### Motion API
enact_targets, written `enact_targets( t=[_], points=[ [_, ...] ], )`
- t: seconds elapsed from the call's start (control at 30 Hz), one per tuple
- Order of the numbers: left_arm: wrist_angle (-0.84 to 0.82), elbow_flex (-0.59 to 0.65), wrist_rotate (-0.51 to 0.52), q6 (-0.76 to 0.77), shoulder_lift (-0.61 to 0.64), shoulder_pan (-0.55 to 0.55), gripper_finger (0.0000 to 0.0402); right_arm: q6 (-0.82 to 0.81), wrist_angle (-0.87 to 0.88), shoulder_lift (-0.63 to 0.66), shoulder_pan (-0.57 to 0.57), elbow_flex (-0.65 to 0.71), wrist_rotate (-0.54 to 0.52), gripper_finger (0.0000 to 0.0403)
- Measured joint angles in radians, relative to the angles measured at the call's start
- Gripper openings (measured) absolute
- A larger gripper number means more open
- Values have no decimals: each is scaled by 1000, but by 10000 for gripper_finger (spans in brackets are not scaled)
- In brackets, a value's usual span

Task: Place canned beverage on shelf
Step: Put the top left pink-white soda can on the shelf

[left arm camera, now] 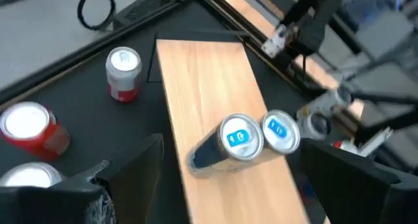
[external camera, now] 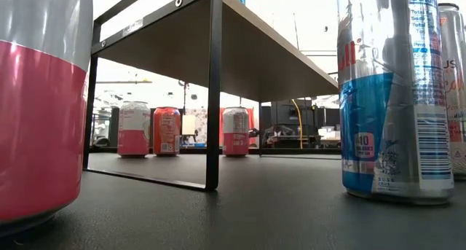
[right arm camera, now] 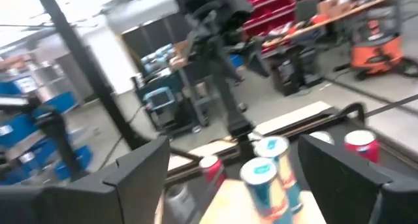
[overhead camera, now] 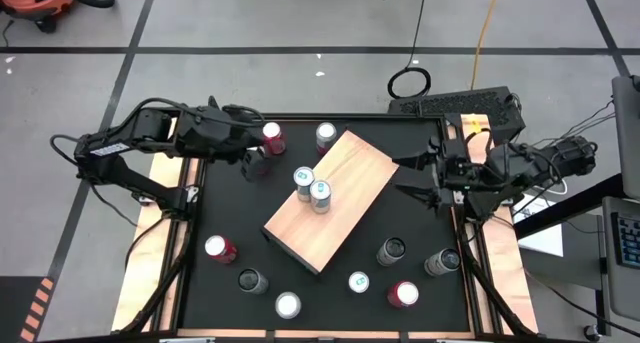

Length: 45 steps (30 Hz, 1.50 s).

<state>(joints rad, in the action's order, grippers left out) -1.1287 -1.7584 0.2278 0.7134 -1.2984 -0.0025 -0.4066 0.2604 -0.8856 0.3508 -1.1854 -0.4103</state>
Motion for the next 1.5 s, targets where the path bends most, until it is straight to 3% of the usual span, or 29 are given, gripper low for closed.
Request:
enact_targets(
  t=[0.2, 0.43, 0.67, 0.87, 1.17, 1.5],
  points=[
    [-2, 0, 12, 140, -37, 0, 358, 13, 15, 11, 0, 0, 77, 312],
    [-19, 0, 13, 145, -103, -6, 358, 28, 105, 7, -6, -58, 94, 312],
    [-38, 0, 67, 209, -124, 0, 358, 78, 135, 2, -28, -84, -51, 312],
    [-75, 0, 149, 224, -123, 34, 358, -3, 128, -5, -48, -85, -147, 312],
    [-96, 0, 46, 112, -123, 144, 358, -61, 51, -46, -51, -85, -346, 312],
    [-96, 0, -189, -175, -123, 300, 358, -168, 66, -110, -51, -85, -377, 312]
  ],
)
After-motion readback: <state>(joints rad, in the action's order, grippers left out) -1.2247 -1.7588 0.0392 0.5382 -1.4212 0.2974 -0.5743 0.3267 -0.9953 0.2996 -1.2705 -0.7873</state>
